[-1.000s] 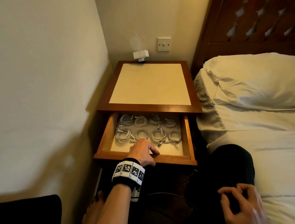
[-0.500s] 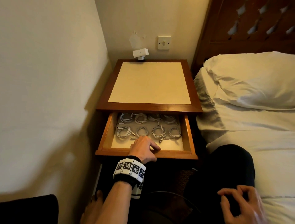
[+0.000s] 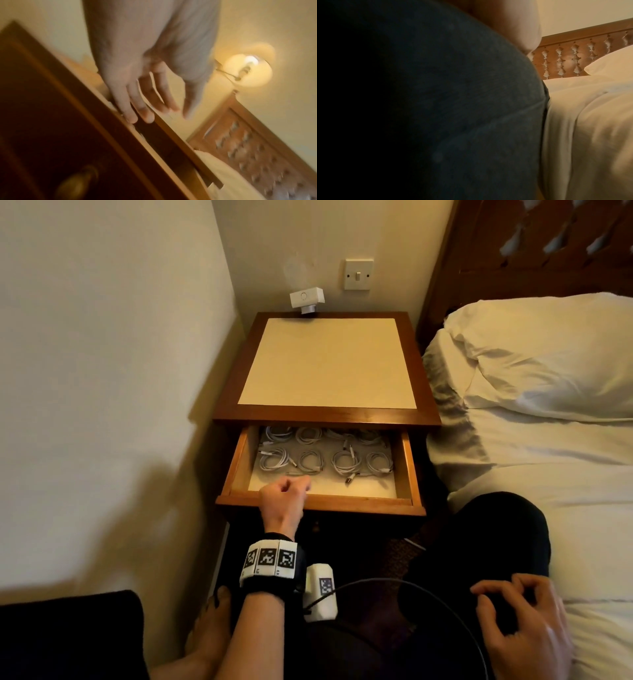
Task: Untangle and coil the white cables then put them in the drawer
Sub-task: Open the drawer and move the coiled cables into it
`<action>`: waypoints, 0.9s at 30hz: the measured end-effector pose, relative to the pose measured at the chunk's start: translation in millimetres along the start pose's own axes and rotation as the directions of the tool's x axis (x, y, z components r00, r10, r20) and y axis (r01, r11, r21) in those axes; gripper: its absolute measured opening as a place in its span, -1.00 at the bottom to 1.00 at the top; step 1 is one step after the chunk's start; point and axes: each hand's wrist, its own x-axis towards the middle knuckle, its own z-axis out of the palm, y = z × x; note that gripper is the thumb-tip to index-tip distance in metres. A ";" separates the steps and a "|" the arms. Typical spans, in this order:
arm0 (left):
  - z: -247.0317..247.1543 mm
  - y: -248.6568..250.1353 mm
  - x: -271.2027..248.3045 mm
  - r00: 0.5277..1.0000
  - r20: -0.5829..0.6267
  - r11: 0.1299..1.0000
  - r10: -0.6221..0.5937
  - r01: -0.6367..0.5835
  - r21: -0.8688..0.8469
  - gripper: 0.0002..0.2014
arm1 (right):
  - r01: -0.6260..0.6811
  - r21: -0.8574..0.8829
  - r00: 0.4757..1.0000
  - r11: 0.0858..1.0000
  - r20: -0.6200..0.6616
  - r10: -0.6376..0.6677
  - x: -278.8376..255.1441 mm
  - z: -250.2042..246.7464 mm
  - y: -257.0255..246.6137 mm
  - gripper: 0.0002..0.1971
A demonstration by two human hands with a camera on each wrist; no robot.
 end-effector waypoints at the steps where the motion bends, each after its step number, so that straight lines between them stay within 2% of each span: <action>1: -4.7 -4.2 -3.5 0.987 -0.052 0.987 -0.151 0.148 -0.060 -0.77 | -0.015 -0.004 1.000 1.000 0.008 0.015 -1.5 -0.6 -0.7 -0.67; 2: -9.5 -8.2 -6.3 0.963 -0.057 0.963 -0.265 0.261 -0.061 -0.79 | -0.021 0.001 1.000 1.000 0.015 0.021 -2.3 -1.1 -1.0 -0.67; 4: -15.6 -15.6 -12.6 0.918 -0.002 0.915 -0.397 0.396 0.077 -0.85 | -0.012 0.015 1.000 1.000 0.023 0.012 -3.2 -2.5 -0.3 -0.67; 7: -12.5 -28.8 -13.2 0.879 0.062 0.857 -0.472 0.441 0.264 -0.84 | -0.009 0.044 0.999 0.999 0.032 0.007 -2.8 -3.3 0.8 -0.67; 10: -1.5 -42.2 -6.7 0.831 0.141 0.833 -0.539 0.500 0.239 -0.76 | -0.015 0.054 0.999 0.998 0.044 0.012 -3.4 -4.6 1.8 -0.71; 11: 2.2 -46.4 -5.4 0.828 0.162 0.838 -0.536 0.501 0.216 -0.76 | -0.018 0.057 0.999 0.998 0.049 0.015 -3.7 -5.1 1.6 -0.72; 14: 8.6 -56.7 -1.5 0.867 0.140 0.873 -0.477 0.451 0.184 -0.83 | -0.018 0.046 0.999 0.999 0.036 0.016 -4.5 -3.0 2.6 -0.70; 18: 6.2 -64.3 3.9 0.914 0.105 0.889 -0.392 0.348 0.296 -0.84 | -0.017 0.050 1.000 0.999 0.025 0.016 -3.8 -3.0 -2.5 -0.73; 23: 12.7 -61.7 14.1 0.939 0.085 0.913 -0.335 0.301 0.274 -0.84 | 0.014 -0.002 1.000 1.000 -0.010 -0.014 -2.4 -1.1 -3.2 -0.69; 27: 26.1 -49.6 32.7 0.953 0.044 0.918 -0.301 0.277 0.283 -0.76 | 0.037 0.004 0.999 0.999 0.002 -0.037 1.0 -1.3 2.1 -0.70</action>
